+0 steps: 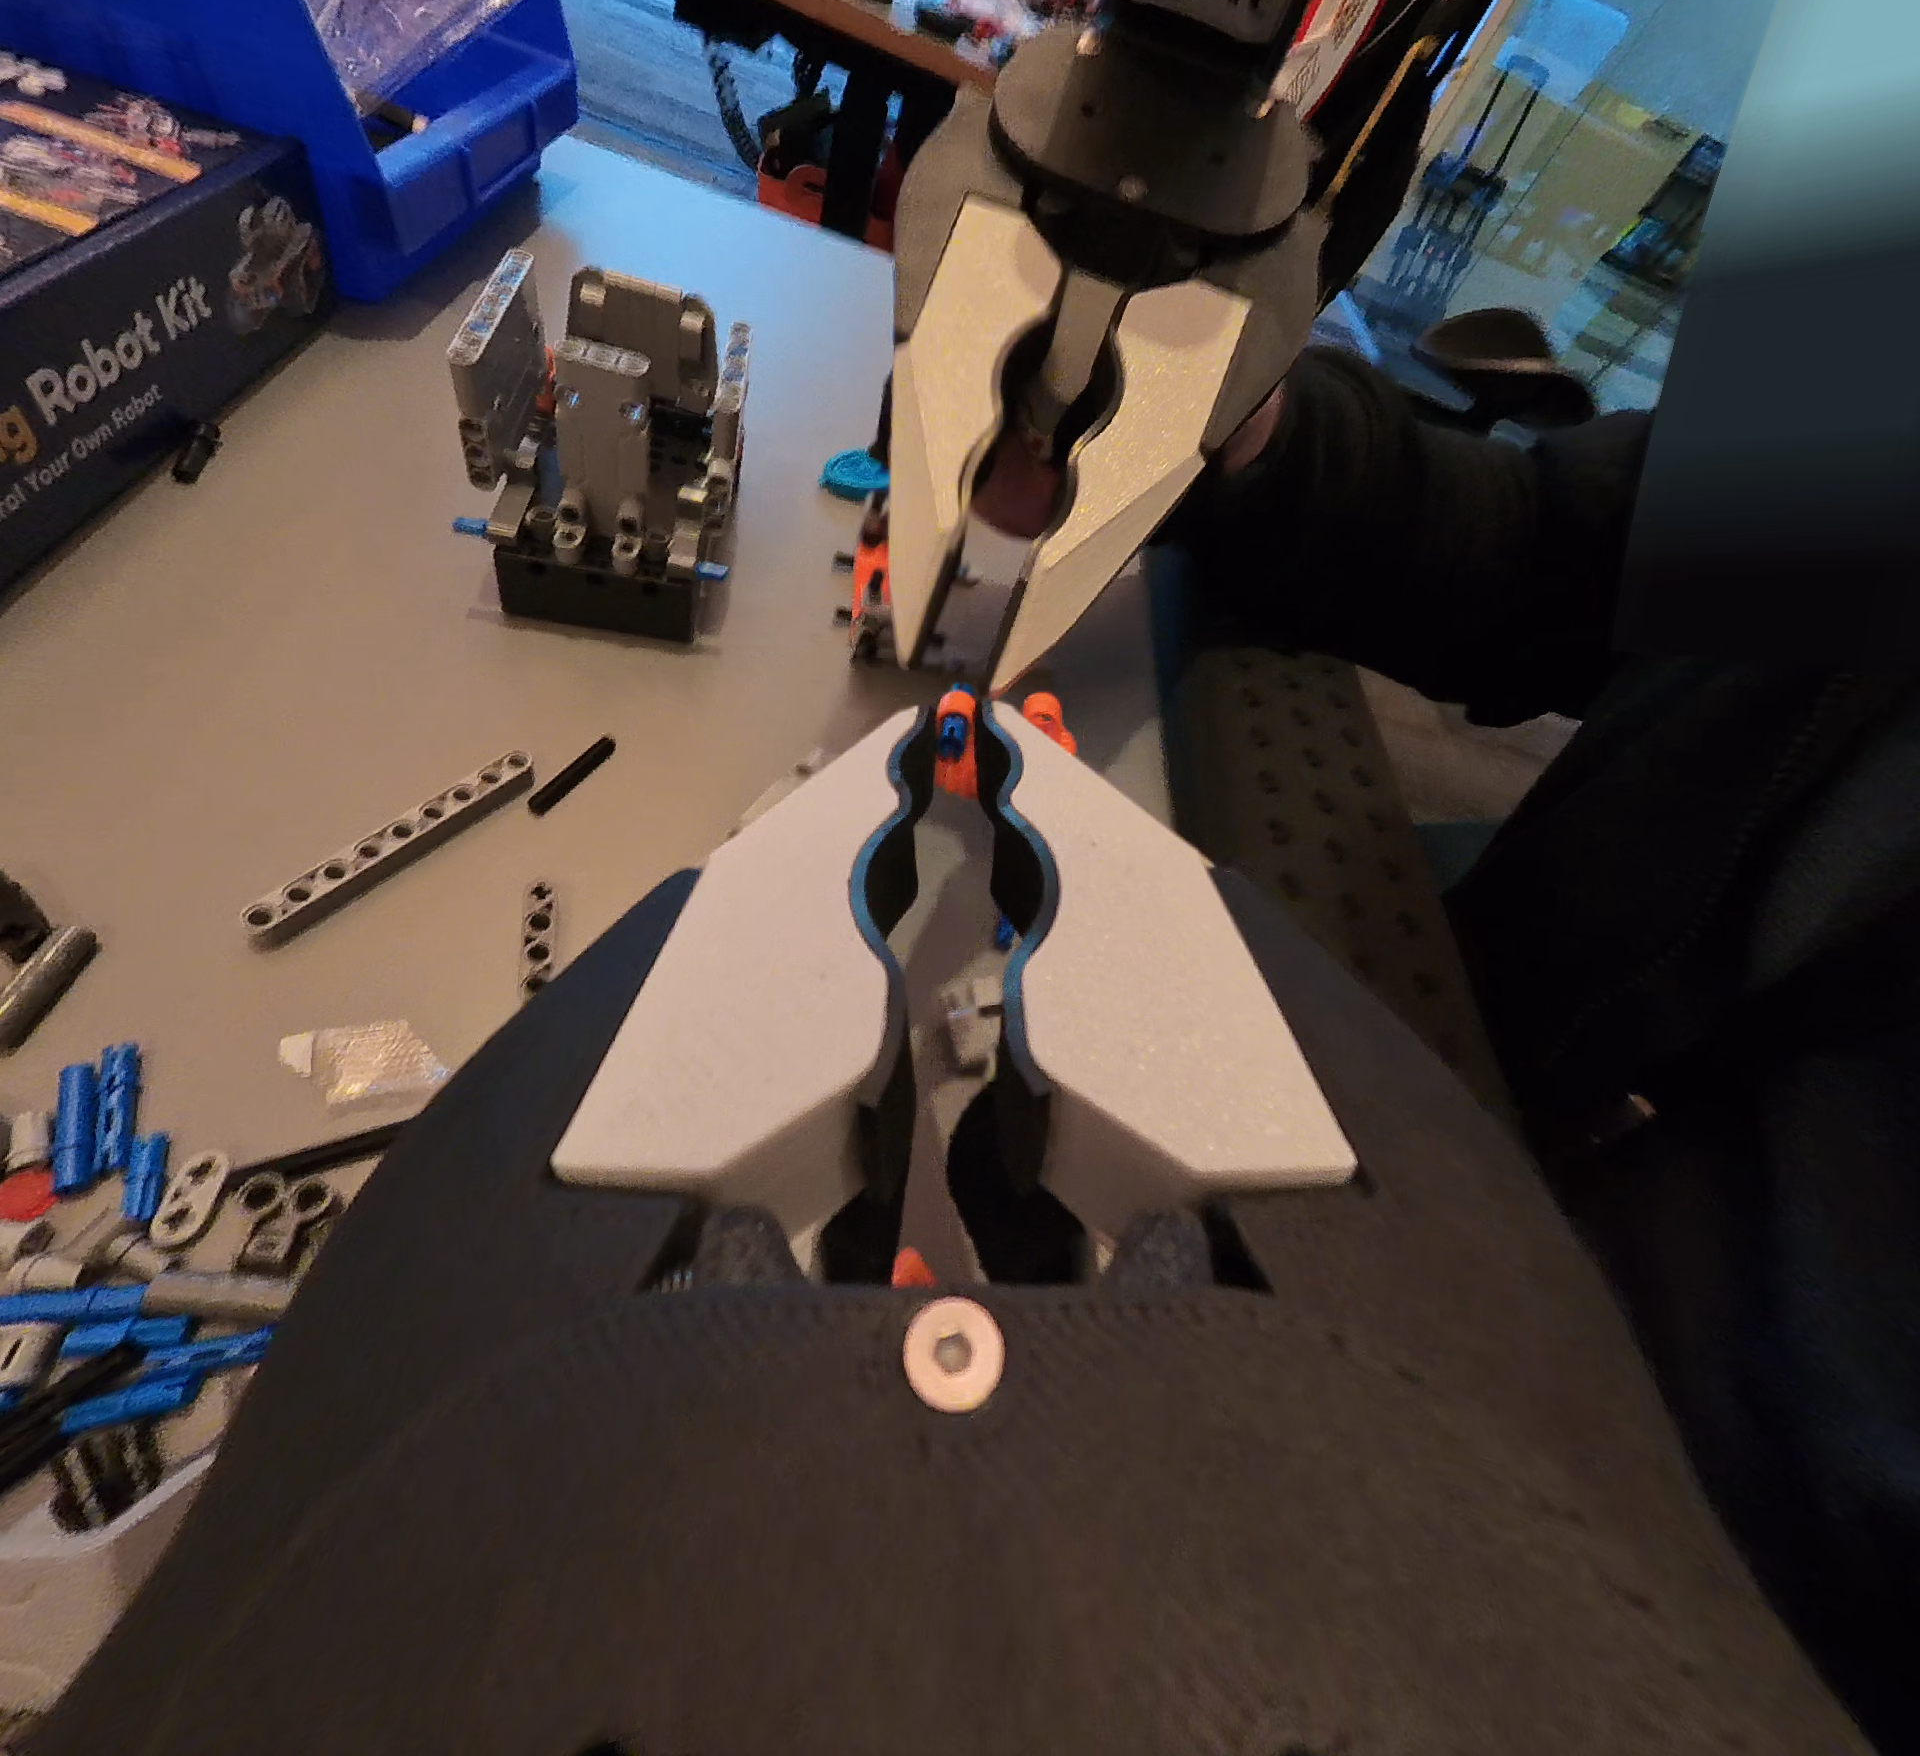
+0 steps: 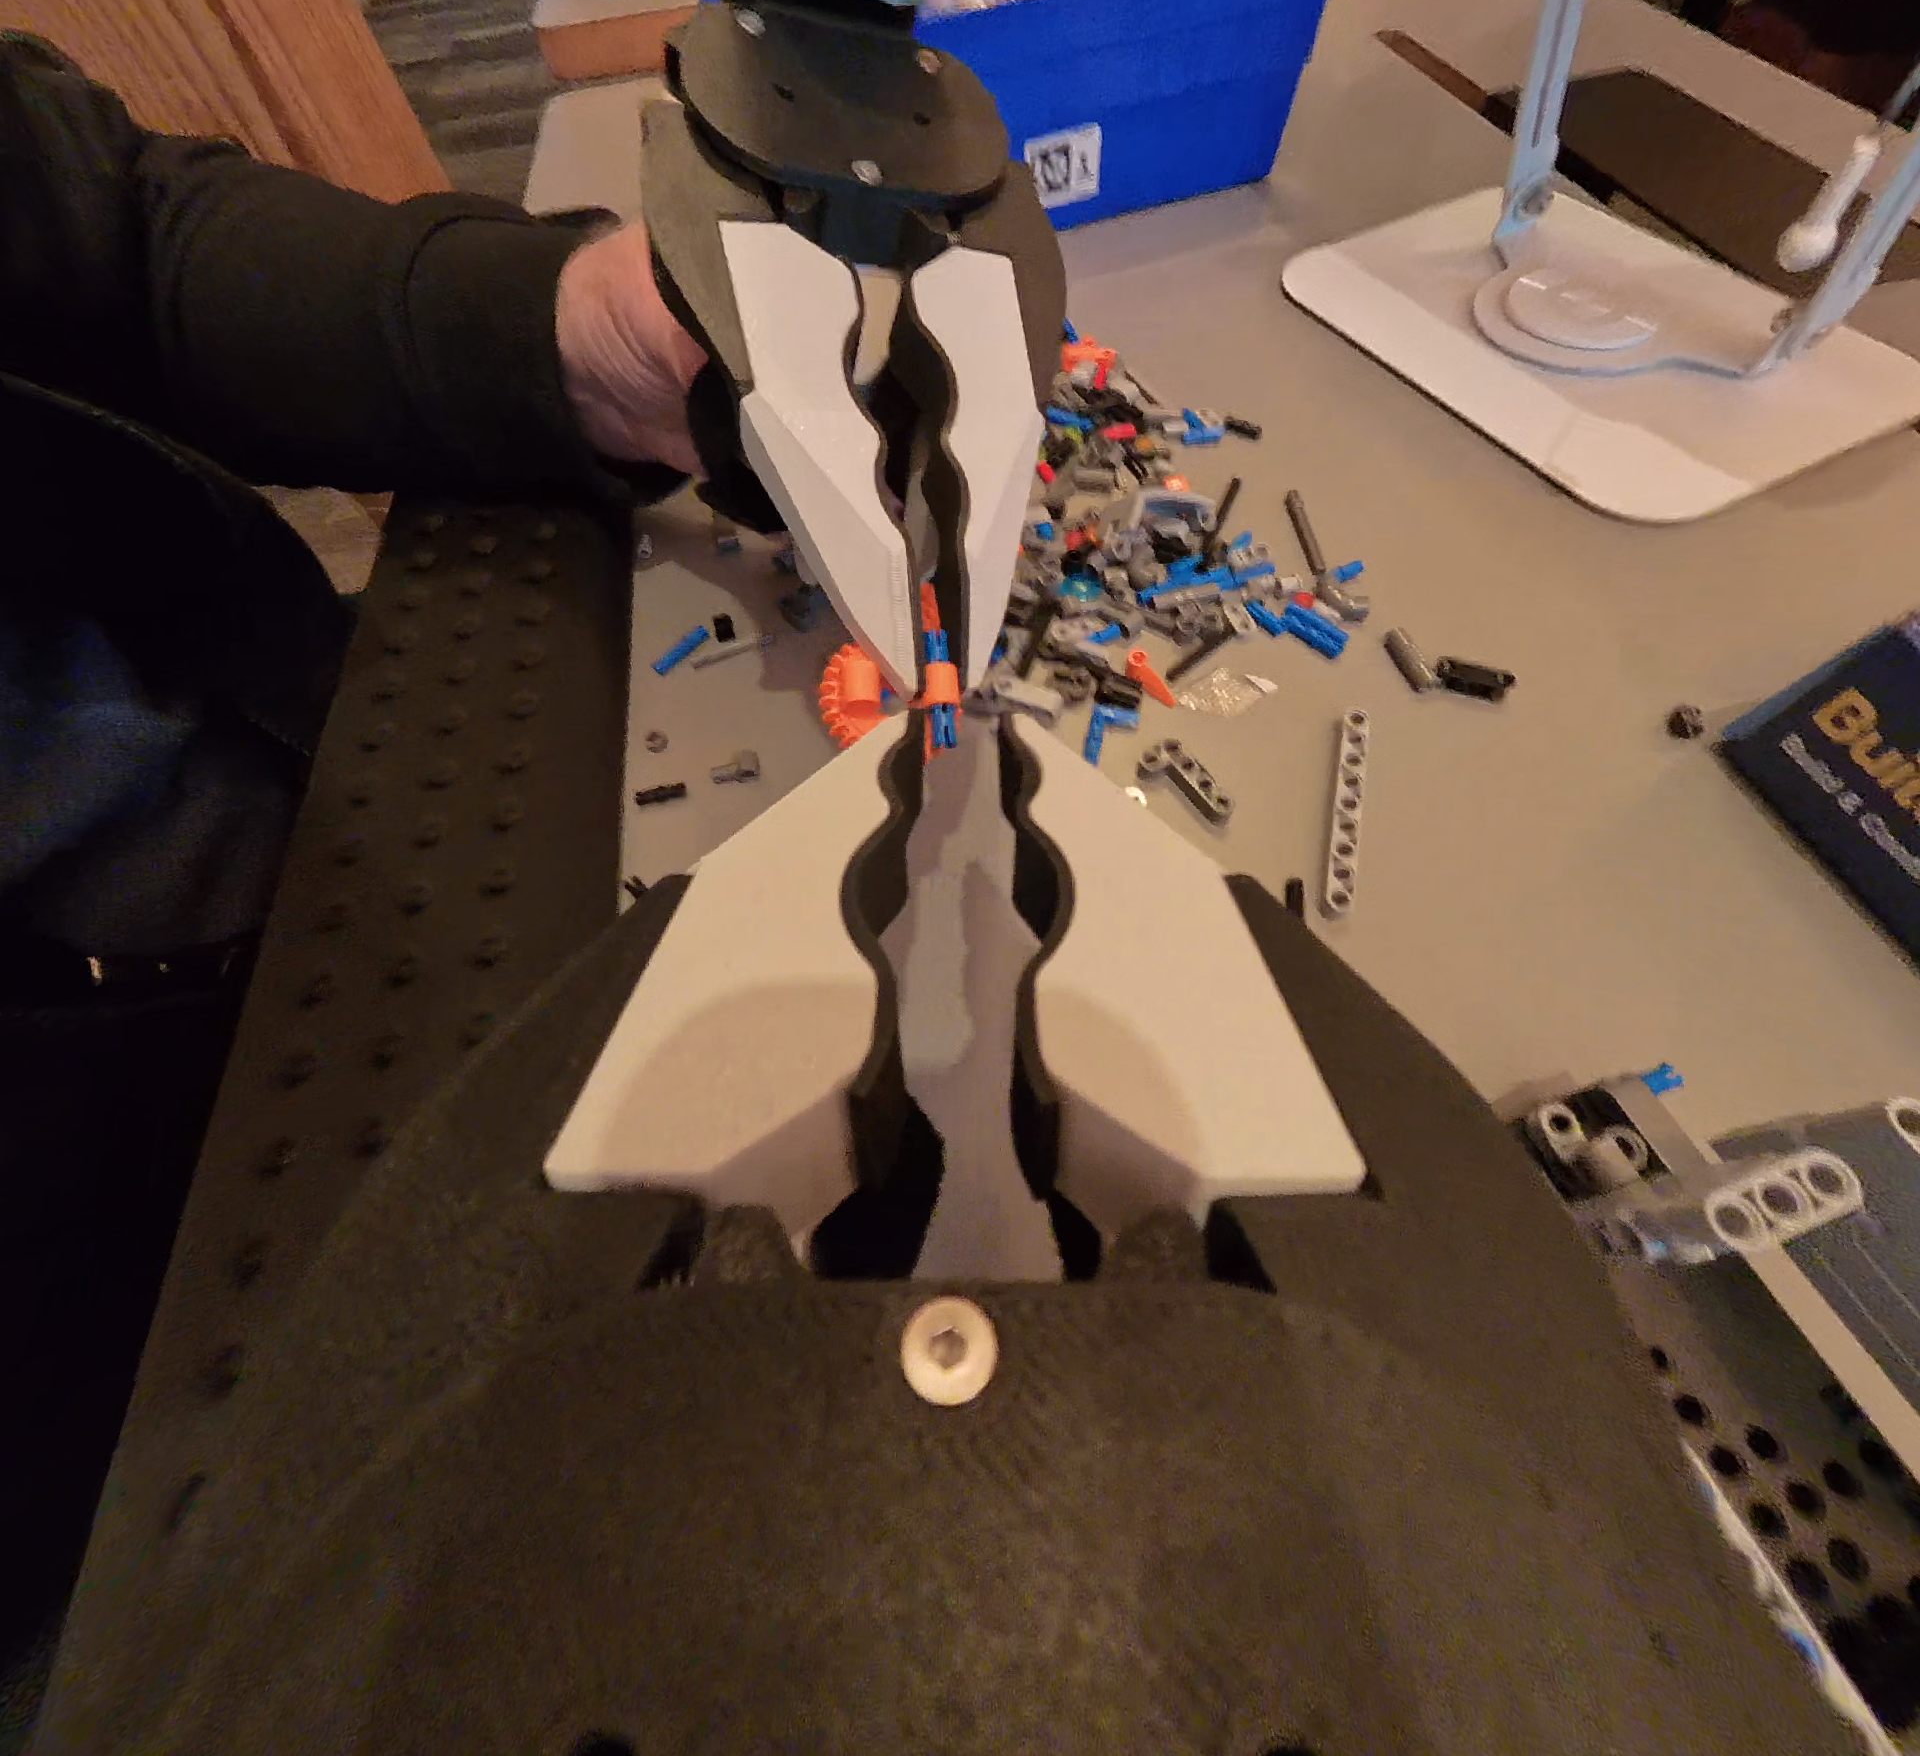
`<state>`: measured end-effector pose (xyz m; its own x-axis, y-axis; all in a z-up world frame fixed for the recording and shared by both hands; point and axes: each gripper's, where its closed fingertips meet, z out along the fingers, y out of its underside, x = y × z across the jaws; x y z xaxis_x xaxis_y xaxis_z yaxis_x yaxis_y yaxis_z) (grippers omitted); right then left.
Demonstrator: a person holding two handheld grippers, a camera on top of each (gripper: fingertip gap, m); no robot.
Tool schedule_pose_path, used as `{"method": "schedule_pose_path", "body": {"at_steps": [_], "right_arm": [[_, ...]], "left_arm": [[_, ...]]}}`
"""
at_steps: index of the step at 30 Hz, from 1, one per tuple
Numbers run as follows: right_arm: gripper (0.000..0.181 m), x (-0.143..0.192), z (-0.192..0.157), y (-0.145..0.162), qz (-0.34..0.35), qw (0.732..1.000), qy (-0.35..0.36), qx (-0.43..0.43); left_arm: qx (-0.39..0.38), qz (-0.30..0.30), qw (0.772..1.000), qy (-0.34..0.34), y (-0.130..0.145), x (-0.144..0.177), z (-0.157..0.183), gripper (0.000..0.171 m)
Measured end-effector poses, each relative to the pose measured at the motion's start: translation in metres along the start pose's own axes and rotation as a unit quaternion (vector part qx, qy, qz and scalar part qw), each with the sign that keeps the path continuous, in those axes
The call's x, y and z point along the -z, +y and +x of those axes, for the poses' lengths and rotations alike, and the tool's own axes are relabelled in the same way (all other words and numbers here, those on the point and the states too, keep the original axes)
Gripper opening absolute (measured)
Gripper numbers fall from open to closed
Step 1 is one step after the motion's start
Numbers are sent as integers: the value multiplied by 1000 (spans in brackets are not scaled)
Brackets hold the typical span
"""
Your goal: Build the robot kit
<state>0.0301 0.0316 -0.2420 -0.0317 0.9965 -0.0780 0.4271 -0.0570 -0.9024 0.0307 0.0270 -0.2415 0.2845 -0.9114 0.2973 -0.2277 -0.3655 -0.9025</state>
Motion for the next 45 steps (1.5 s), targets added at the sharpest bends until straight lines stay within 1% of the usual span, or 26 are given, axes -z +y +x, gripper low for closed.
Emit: {"method": "schedule_pose_path", "body": {"at_steps": [1, 4, 7, 9, 12, 14, 17, 21, 24, 29, 31, 33, 36, 38, 40, 42, 44, 45], "right_arm": [[15, 1, 3, 8, -18, 1000, 3, -3], [12, 2, 5, 31, -76, 997, -1, -4], [10, -2, -8, 47, -122, 992, -27, 8], [8, -6, -21, 57, -147, 987, -61, 14], [11, -12, -31, 78, -201, 976, -84, 20], [12, -15, -37, 84, -217, 971, -94, 26], [12, -19, -39, 89, -236, 967, -92, 35], [3, -23, -39, 96, -252, 962, -89, 47], [2, -23, -40, 96, -252, 962, -89, 50], [1, -21, -40, 90, -232, 967, -97, 38], [0, -19, -37, 82, -210, 972, -99, 22], [0, -16, -32, 70, -172, 980, -97, -4], [0, -9, -17, 41, -83, 991, -88, -63], [0, -1, -4, 24, -21, 991, -78, -103], [0, 6, 2, 13, 20, 987, -87, -136], [0, 7, 4, 8, 37, 984, -88, -151], [0, 6, 1, 4, 47, 982, -96, -155], [0, 4, 1, 5, 44, 982, -94, -155]], "left_arm": [[-2, -15, 1000, -17, 7, -1, -7, 5], [9, -58, 998, -33, 26, -7, -16, 5], [-2, -101, 993, -54, 40, -12, -23, 5], [-8, -128, 990, -61, 50, -16, -25, 5], [-25, -171, 982, -79, 65, -18, -31, 5], [-37, -189, 978, -85, 71, -19, -32, 5], [-28, -192, 978, -79, 73, -18, -31, 6], [-38, -211, 973, -87, 75, -12, -31, 9], [-45, -223, 969, -94, 77, -7, -32, 14], [-34, -221, 972, -76, 76, 2, -27, 22], [-40, -213, 973, -79, 72, 6, -26, 24], [-59, -196, 975, -86, 63, 10, -25, 23], [-104, -167, 976, -94, 46, 9, -16, 21], [-154, -143, 971, -114, 33, 5, -11, 20], [-199, -116, 959, -165, 16, 3, -13, 26], [-240, -90, 947, -195, 0, 3, -10, 22], [-259, -87, 937, -215, -4, 0, -8, 21], [-265, -93, 935, -218, -2, -3, -8, 20]]}}
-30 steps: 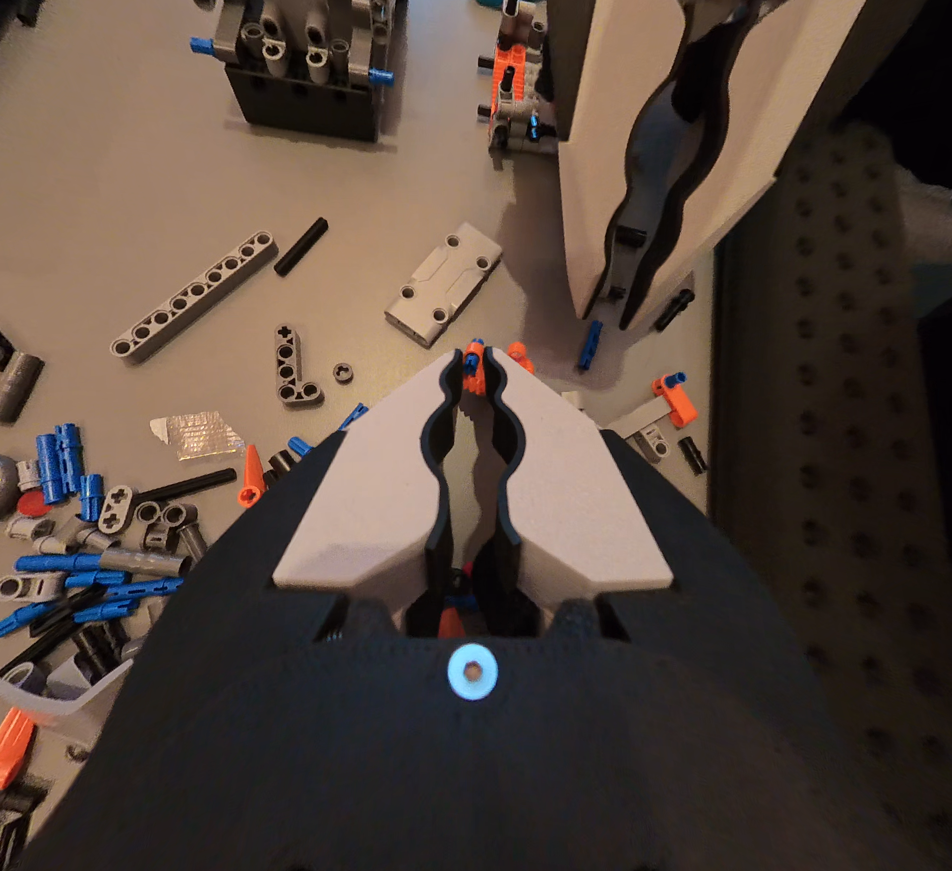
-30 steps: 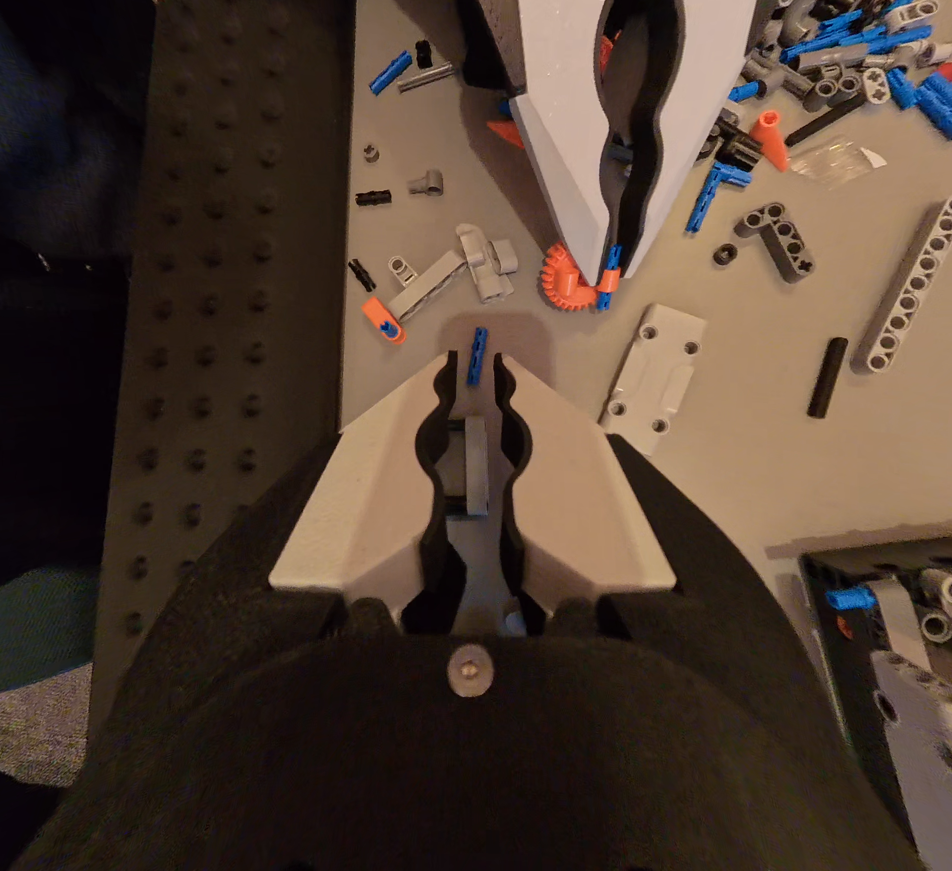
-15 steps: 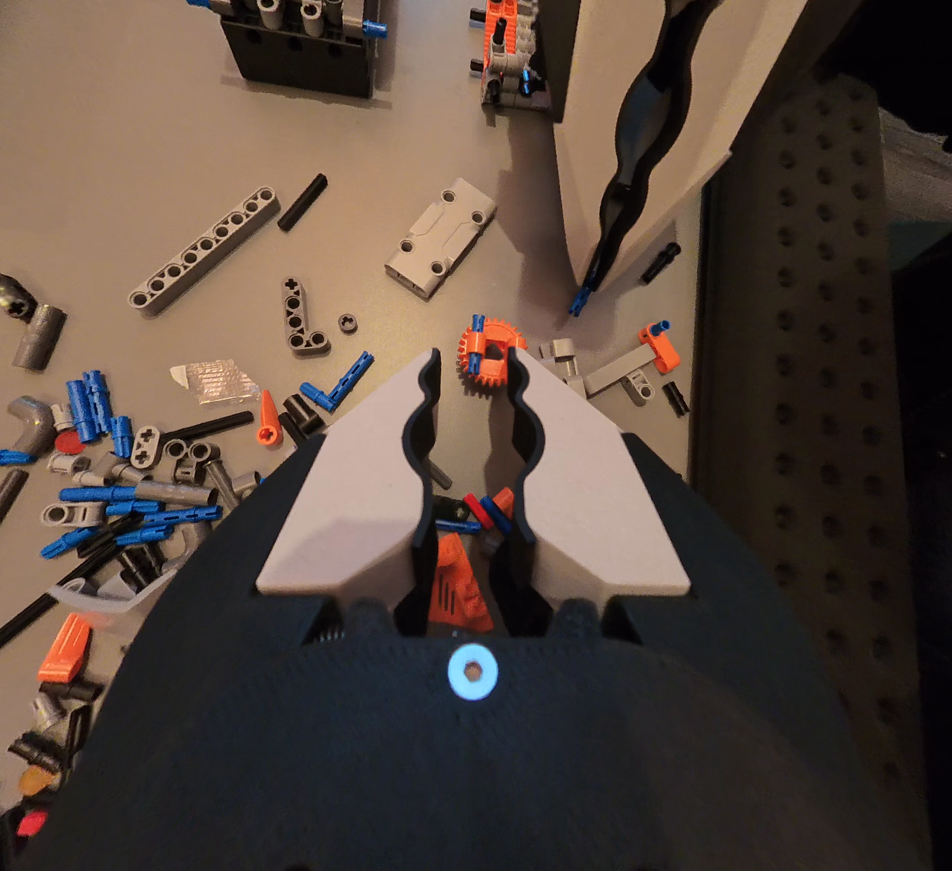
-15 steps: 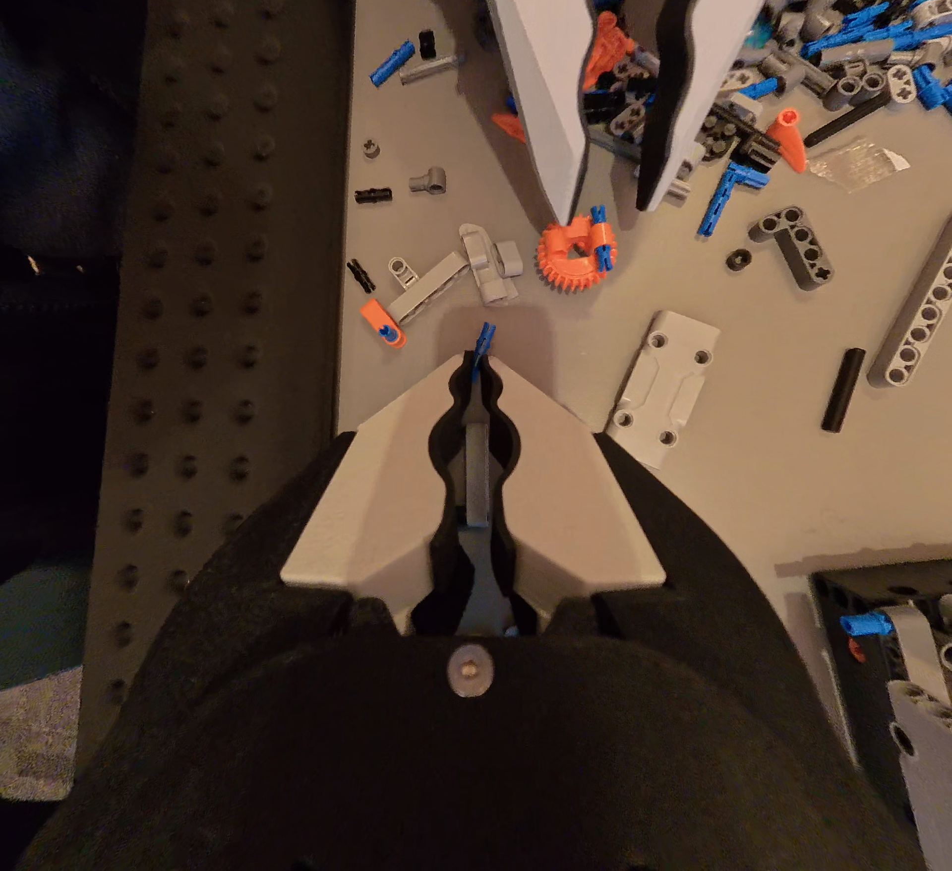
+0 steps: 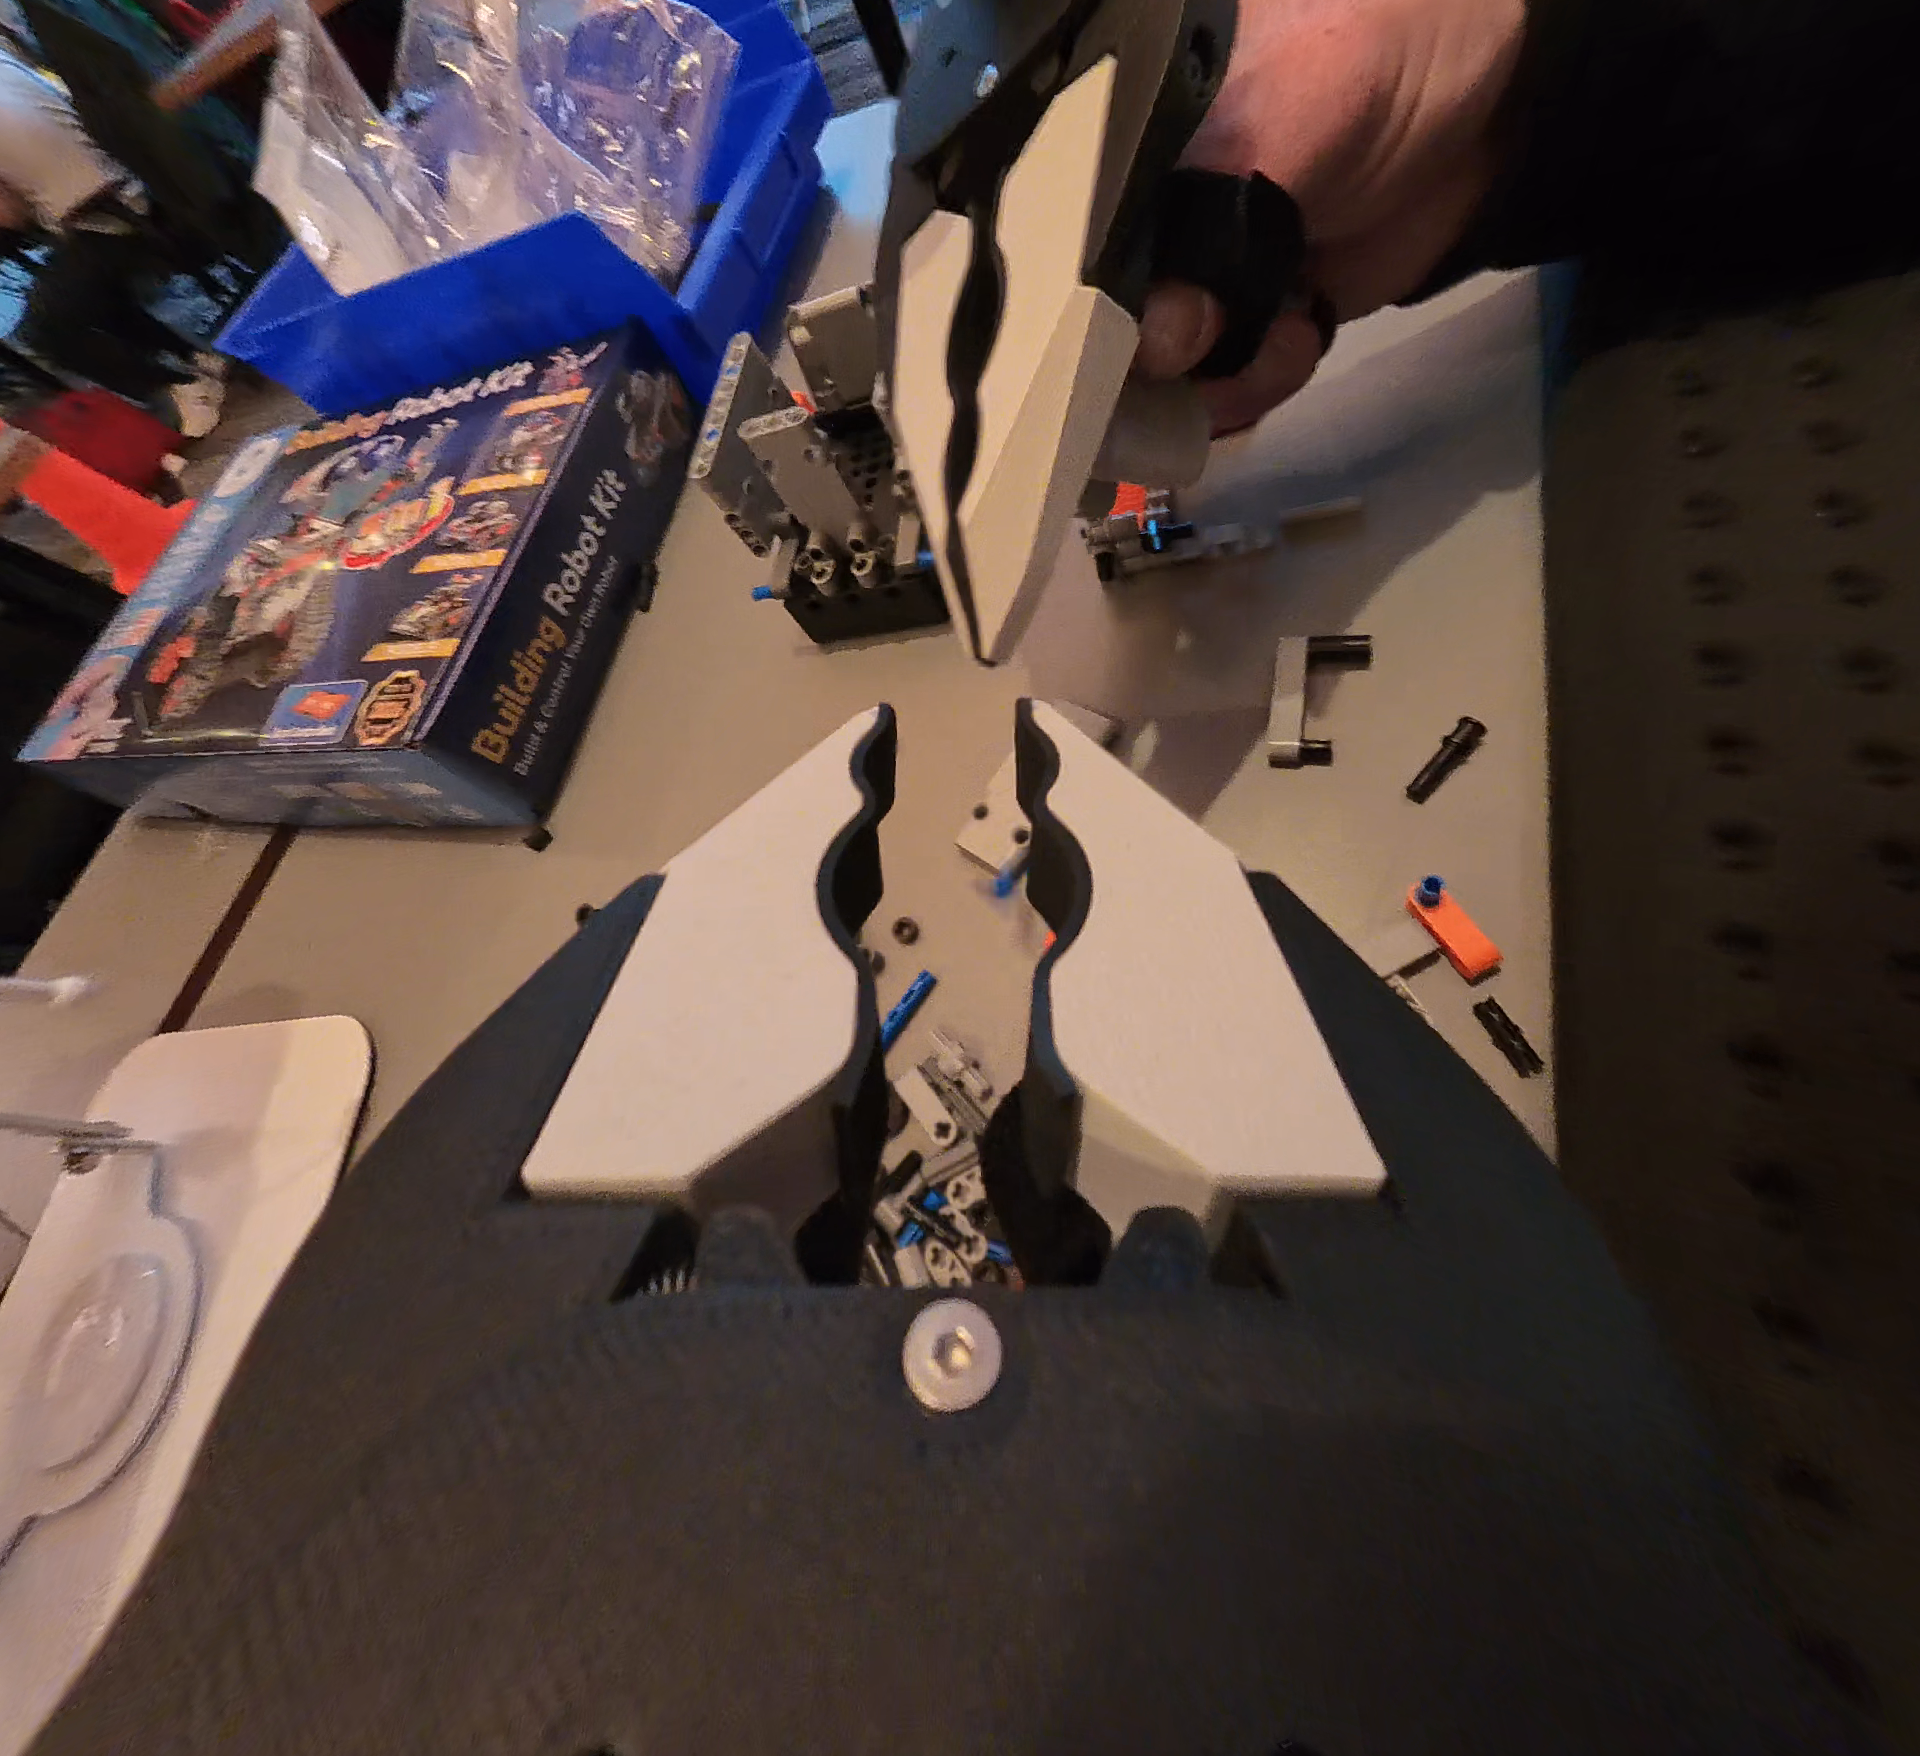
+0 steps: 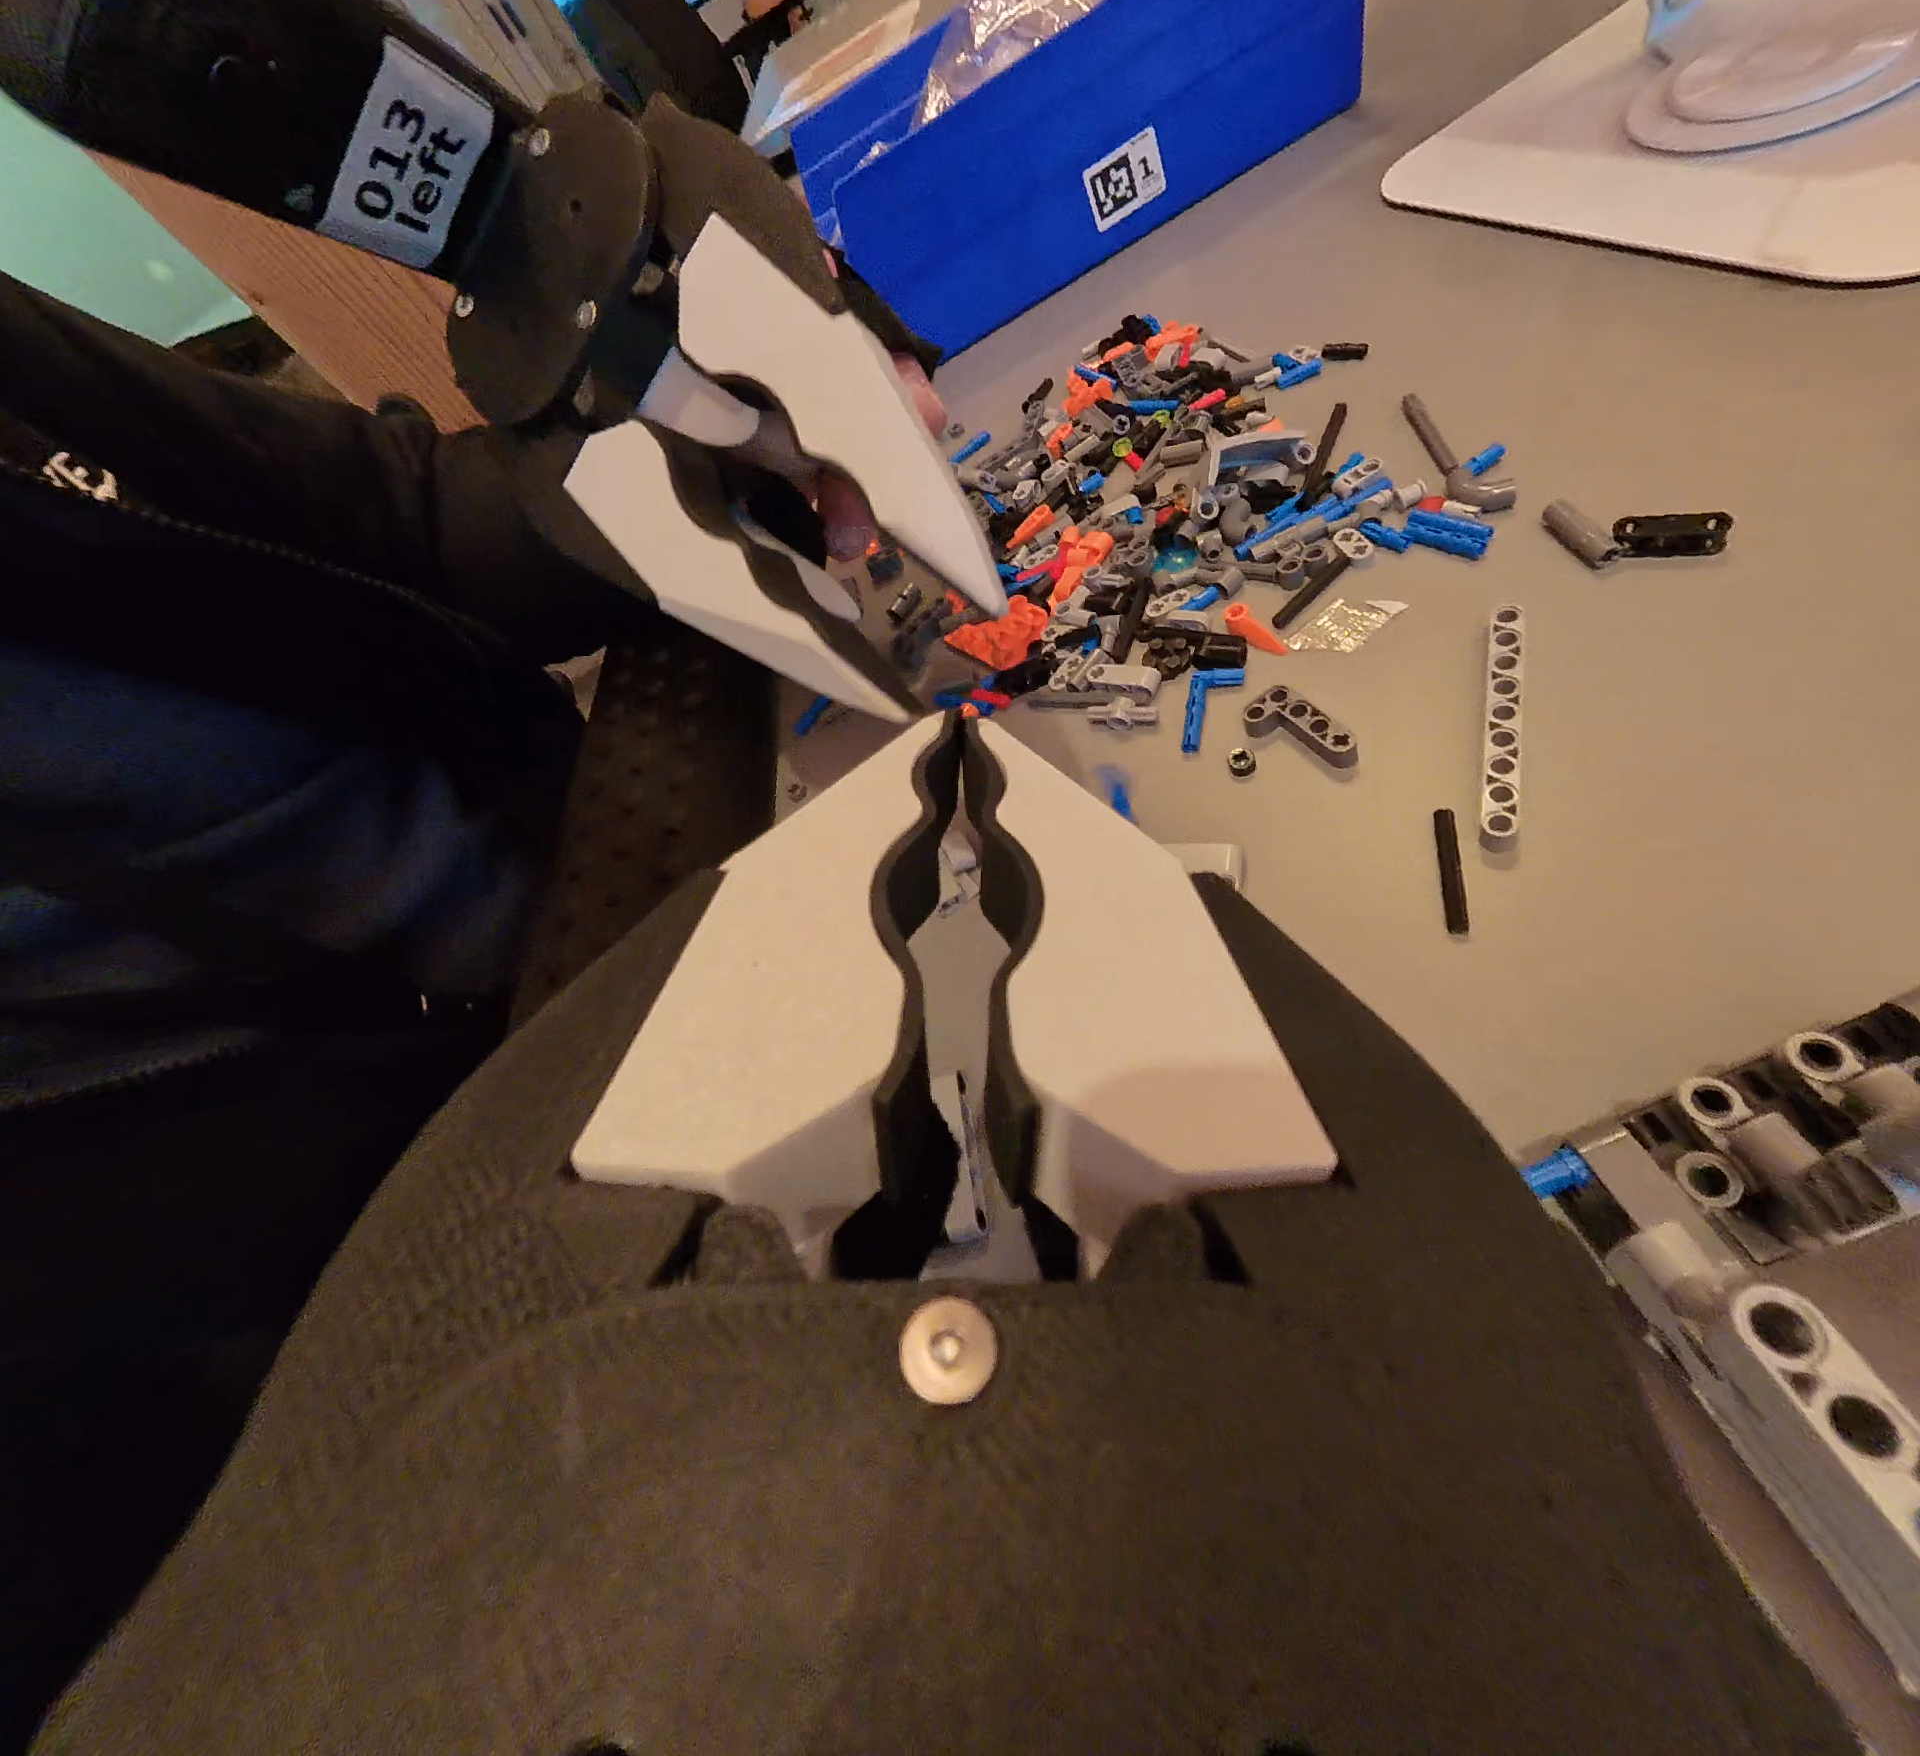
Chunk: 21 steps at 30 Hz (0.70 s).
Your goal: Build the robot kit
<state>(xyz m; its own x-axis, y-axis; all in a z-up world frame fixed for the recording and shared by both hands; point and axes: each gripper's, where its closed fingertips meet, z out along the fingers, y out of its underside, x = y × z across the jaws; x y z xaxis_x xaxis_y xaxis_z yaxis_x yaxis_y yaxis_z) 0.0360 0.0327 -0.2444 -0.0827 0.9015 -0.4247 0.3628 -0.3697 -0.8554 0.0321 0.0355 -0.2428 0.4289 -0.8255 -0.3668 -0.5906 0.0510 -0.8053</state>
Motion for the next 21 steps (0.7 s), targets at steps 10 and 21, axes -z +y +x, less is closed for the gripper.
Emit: {"method": "schedule_pose_path", "body": {"at_steps": [10, 21], "right_arm": [[0, 0, 30, 20, -70, 992, 101, 38], [13, -9, 69, 15, -164, 943, 267, 114]], "left_arm": [[92, -50, 994, 21, 38, 12, -24, 16], [137, -96, 986, 15, 61, 4, -31, 9]]}}
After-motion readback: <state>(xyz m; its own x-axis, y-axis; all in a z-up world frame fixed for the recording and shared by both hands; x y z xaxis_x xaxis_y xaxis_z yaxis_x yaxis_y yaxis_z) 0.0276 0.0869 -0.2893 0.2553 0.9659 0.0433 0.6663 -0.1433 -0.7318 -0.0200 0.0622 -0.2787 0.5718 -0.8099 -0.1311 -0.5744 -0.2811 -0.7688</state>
